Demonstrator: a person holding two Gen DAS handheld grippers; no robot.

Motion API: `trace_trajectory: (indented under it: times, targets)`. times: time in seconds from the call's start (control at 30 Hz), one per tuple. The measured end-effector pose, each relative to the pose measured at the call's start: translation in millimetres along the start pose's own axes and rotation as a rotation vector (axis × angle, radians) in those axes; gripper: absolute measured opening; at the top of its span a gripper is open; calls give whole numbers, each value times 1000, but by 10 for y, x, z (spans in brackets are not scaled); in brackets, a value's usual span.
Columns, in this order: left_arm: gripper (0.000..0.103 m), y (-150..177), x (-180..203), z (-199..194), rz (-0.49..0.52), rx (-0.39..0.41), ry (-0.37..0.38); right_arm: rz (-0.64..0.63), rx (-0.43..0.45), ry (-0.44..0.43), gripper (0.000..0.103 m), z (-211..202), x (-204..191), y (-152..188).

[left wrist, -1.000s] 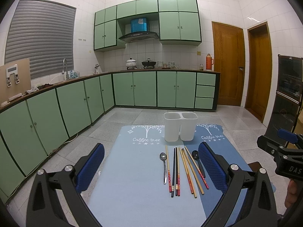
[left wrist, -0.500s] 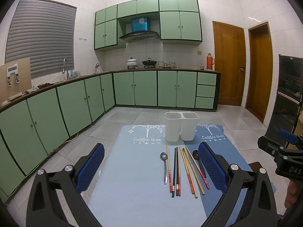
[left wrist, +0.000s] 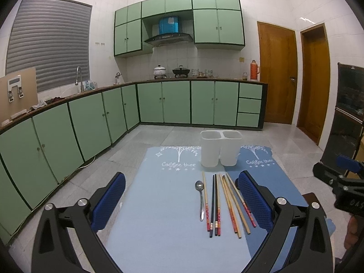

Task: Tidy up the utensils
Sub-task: 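Lower left tool onto the silver spoon while right tool lowers onto the black spoon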

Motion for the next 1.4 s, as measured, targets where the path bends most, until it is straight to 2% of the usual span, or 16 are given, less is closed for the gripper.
trace_trajectory:
  times: [0.2,0.4,0.6,0.73,1.03,1.2,1.4]
  targets:
    - [97,81,-123,347,12,-57,-41,-16,-36,22,98,335,78,20]
    - [97,221,-253,872,27,-146,-73,-6,-133,29,98,886,184,103]
    - [96,474,-224,1537,43,-274,-63,-11,-215,49,94,1400,285,235]
    - [94,600,-147,1934,54,-337,-48,5,-277,36,82,1728,314,314]
    - [91,920,83,2699,58,-478,-20,28,-366,54,82,2207,428,497]
    - [90,1072,161,2935,75,-522,-18,40,-387,58,82,2350,492,565]
    - [89,1216,50,2924,63,-556,-17,46,-392,54,82,2406,503,583]
Point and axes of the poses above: each gripper's, at about its wrist camera, not at the fingertips, and z roughly the way its jaws point, x to its right, y to its underside, the point moved 10 cm from there along z, roughly the way its jaws point, and after that the axes turned 3 degrees about y, right-handed, at the moved point
